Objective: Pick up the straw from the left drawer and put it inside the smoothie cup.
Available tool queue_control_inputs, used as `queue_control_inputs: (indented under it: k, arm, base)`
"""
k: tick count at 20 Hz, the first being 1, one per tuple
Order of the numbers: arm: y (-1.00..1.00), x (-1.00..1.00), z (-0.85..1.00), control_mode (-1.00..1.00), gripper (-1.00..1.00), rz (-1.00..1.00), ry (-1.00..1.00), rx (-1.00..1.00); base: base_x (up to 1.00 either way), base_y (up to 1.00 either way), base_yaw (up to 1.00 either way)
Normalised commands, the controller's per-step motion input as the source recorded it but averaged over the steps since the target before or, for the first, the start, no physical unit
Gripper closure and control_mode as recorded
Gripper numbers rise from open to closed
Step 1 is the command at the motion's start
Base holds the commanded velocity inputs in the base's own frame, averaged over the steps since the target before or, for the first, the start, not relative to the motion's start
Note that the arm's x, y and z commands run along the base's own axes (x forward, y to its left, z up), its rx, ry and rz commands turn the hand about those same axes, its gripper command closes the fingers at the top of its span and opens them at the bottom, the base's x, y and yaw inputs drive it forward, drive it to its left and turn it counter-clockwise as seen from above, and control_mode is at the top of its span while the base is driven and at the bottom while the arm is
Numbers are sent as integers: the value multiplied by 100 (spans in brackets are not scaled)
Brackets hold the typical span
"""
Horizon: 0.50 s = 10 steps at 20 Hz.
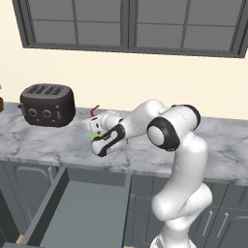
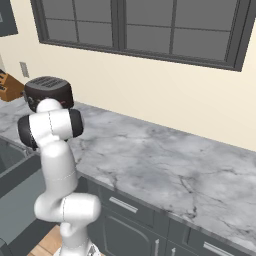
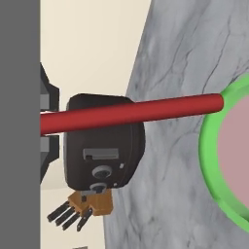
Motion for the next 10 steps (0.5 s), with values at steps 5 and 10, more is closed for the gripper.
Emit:
queue_control_inputs:
  k: [5, 10]
  arm:
    - [-1, -20, 0, -100, 100, 0, -1, 0]
    - [0, -11, 0, -100, 100, 0, -2, 0]
  base:
    - [0, 0, 0]
    - [0, 0, 0]
